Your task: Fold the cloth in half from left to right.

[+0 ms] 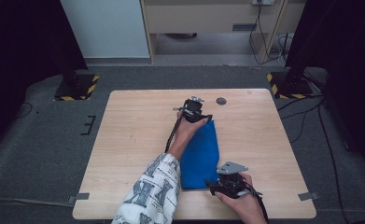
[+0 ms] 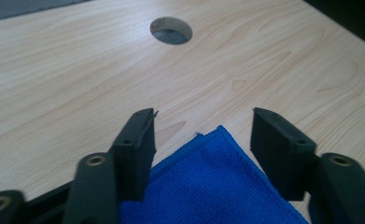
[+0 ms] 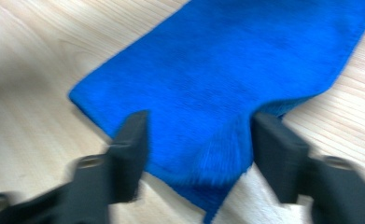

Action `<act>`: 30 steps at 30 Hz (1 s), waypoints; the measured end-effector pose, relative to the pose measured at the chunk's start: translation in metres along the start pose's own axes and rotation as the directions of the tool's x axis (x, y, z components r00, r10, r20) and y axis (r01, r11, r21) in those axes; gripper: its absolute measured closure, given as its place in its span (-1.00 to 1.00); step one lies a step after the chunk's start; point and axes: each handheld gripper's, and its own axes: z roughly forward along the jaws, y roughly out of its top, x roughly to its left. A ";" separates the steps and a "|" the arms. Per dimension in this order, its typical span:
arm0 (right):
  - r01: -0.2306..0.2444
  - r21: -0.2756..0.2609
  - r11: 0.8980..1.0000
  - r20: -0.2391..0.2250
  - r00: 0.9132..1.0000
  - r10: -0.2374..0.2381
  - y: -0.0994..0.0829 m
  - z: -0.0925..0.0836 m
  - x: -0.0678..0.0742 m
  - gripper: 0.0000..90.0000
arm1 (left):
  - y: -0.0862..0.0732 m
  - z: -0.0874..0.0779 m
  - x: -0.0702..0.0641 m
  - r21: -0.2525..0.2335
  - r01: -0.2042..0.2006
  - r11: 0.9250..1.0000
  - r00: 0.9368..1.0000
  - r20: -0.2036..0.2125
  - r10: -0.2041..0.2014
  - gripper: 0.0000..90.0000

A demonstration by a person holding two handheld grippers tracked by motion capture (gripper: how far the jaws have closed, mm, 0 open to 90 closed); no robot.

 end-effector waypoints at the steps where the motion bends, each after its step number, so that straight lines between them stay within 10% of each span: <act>1: 0.001 0.006 1.000 0.014 1.000 -0.001 -0.001 0.000 -0.001 -0.40 | 0.001 -0.003 -0.001 -0.004 -0.002 1.000 1.000 0.004 0.002 -0.19; 9: -0.006 -0.007 1.000 0.023 1.000 0.006 -0.001 -0.002 -0.012 -0.82 | 0.002 -0.029 -0.009 -0.020 -0.061 0.998 0.998 0.030 0.062 -0.47; 30: 0.043 0.010 0.999 0.031 0.999 -0.043 0.026 0.023 -0.064 -0.76 | -0.040 -0.075 -0.006 0.022 -0.112 0.994 0.994 -0.010 0.112 -0.84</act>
